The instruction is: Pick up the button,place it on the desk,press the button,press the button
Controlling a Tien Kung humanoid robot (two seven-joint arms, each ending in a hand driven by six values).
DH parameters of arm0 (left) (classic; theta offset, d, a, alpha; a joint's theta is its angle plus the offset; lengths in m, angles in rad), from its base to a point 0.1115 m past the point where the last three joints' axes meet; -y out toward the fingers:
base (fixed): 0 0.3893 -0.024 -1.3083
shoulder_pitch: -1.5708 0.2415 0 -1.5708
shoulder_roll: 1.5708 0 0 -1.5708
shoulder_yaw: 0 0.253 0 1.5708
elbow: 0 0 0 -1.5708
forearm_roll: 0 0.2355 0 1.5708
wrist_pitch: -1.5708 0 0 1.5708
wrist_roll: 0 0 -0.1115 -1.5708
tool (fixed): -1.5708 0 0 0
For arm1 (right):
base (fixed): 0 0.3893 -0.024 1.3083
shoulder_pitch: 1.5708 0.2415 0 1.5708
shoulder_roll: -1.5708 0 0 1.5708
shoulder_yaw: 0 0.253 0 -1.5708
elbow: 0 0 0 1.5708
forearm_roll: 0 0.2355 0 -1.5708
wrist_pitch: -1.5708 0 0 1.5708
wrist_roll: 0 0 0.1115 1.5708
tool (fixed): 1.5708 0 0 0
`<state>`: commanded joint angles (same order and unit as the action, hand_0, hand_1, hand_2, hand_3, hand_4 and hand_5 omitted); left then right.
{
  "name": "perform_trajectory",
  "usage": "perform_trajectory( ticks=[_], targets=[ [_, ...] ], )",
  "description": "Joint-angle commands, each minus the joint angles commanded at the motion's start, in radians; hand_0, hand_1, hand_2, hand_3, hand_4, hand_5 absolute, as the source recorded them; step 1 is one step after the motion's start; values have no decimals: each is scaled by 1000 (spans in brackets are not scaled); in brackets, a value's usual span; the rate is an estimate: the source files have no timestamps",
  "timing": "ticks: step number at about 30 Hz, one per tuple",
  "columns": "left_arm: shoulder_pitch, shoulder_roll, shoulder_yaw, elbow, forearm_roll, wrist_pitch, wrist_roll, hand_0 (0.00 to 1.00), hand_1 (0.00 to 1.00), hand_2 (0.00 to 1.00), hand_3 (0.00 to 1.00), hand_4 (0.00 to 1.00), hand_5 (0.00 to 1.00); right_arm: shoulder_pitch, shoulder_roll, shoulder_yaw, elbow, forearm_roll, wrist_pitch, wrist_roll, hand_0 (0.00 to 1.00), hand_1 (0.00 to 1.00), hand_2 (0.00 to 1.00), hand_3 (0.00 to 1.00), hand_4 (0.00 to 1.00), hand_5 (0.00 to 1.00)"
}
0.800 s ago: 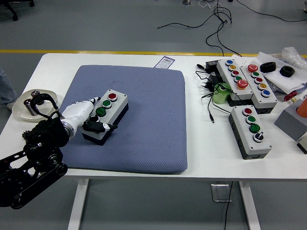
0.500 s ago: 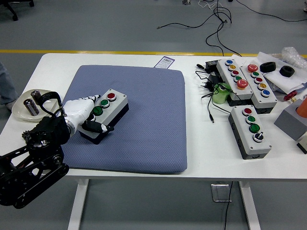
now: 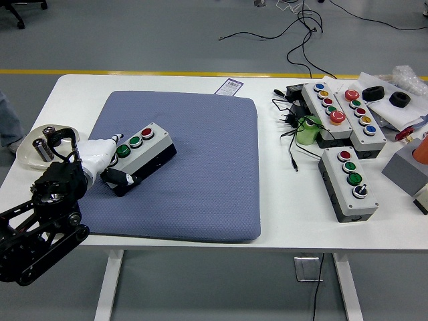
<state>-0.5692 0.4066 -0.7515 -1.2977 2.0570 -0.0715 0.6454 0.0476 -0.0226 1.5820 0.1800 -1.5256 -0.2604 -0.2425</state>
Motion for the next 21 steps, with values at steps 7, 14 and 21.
perform_trajectory(
  ticks=[7, 14, 21],
  targets=[
    [-7, 9, -9, -14, 48, 37, 0, 44, 27, 91, 710, 925, 207, 0, -1, -4, 0, 3, 0, 0, 597, 672, 708, 634, 333, 153],
    [-15, 24, 1, -7, 60, 46, 0, 46, 2, 6, 391, 933, 222, 1, -2, -9, 0, 9, 0, 0, 597, 673, 707, 634, 332, 152],
    [-32, 53, 5, 5, 80, 65, -151, 52, 2, 2, 391, 929, 236, 1, -2, -9, 0, 11, -1, 0, 597, 672, 706, 634, 332, 151]
  ],
)
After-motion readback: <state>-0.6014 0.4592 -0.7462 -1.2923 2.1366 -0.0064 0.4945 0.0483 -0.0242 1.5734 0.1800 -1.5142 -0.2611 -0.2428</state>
